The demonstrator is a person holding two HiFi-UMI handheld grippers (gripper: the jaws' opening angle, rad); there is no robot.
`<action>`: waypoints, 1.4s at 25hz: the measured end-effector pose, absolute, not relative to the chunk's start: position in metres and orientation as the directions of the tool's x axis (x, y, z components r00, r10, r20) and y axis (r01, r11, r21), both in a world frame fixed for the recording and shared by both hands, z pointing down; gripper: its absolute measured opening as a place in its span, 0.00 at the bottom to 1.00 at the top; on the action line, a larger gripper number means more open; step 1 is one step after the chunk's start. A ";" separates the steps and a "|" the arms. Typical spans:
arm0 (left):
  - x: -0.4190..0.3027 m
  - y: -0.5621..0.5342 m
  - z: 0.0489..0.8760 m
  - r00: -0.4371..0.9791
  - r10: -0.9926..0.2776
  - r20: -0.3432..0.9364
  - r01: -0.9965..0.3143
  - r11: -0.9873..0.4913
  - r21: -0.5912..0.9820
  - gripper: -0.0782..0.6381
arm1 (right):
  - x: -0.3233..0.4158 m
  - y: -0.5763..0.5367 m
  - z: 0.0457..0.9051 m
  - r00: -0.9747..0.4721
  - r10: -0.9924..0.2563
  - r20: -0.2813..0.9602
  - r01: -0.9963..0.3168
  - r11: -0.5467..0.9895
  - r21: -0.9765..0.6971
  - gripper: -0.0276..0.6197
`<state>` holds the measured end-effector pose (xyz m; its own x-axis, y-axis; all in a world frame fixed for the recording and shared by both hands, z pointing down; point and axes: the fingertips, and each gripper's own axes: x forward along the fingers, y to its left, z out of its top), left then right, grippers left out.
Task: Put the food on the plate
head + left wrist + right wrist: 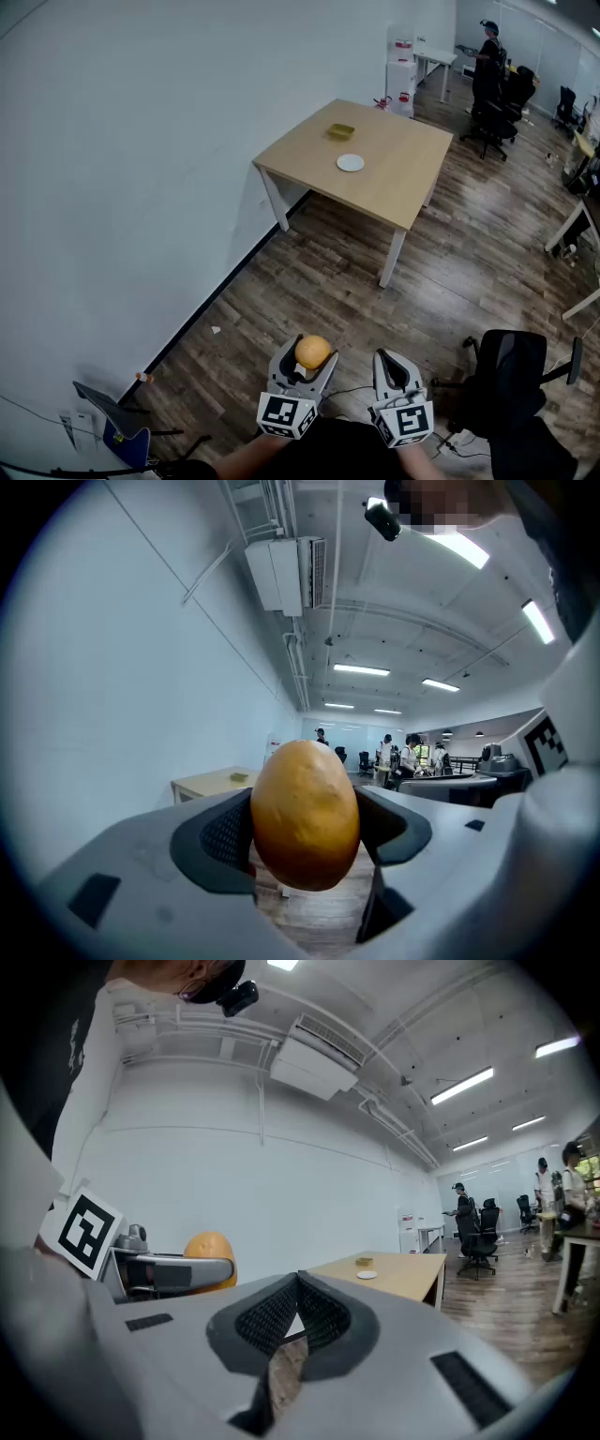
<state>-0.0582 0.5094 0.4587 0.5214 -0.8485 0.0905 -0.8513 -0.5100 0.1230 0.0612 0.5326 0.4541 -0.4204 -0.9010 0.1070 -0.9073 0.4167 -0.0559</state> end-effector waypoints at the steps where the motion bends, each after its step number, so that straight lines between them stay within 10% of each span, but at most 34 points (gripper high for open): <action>1: -0.059 0.505 0.459 0.518 -0.851 0.086 -0.853 -0.507 0.120 0.56 | 0.062 0.528 0.455 -0.416 -0.903 0.109 -0.909 0.412 -0.057 0.14; 35: -0.132 0.118 0.477 0.637 -0.763 0.107 -0.759 -0.598 0.257 0.56 | 0.028 0.134 0.466 -0.210 -0.931 0.300 -0.978 0.196 -0.076 0.14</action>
